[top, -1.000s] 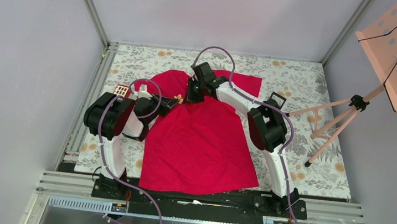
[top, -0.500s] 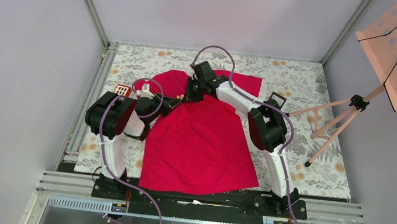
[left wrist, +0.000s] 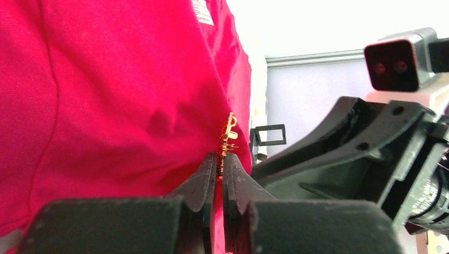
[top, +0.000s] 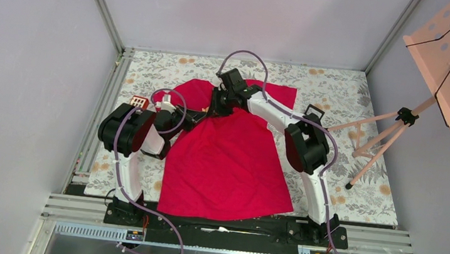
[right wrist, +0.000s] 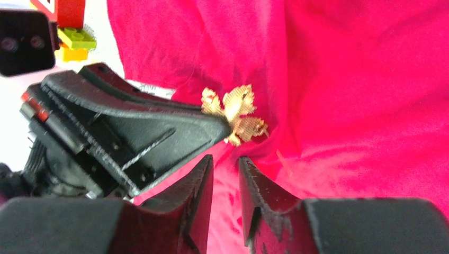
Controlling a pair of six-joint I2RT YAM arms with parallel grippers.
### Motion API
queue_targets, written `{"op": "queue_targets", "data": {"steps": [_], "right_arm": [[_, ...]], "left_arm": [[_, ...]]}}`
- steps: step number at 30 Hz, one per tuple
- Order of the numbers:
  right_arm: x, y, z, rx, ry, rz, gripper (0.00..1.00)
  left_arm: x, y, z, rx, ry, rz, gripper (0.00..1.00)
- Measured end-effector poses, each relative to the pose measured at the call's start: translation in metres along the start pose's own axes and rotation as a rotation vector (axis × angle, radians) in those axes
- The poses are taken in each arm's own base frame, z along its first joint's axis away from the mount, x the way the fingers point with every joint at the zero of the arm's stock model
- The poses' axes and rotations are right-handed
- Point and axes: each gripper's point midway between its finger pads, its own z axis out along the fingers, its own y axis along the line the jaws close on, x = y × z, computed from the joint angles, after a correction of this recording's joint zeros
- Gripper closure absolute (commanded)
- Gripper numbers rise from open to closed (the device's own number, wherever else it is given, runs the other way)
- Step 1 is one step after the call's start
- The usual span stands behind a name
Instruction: Pin the brooch onto the clothing
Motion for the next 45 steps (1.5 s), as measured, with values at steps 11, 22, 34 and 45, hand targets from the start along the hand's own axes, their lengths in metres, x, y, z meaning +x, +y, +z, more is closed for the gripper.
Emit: {"op": "queue_targets", "data": {"steps": [11,22,34,45], "right_arm": [[-0.019,-0.015,-0.080,0.045,-0.104,-0.033,0.42],[-0.004,-0.075,-0.049,0.163,-0.038,0.043,0.42],[0.012,-0.095,-0.008,0.182,0.017,0.122,0.44],[0.007,-0.084,0.006,0.111,0.009,0.165,0.45]], "left_arm": [[0.003,-0.002,0.000,0.011,0.016,-0.007,1.00],[0.003,-0.002,0.000,0.011,0.016,-0.007,1.00],[0.003,-0.002,0.000,0.011,0.017,-0.007,1.00],[0.004,-0.002,-0.001,0.011,0.018,-0.007,1.00]]}}
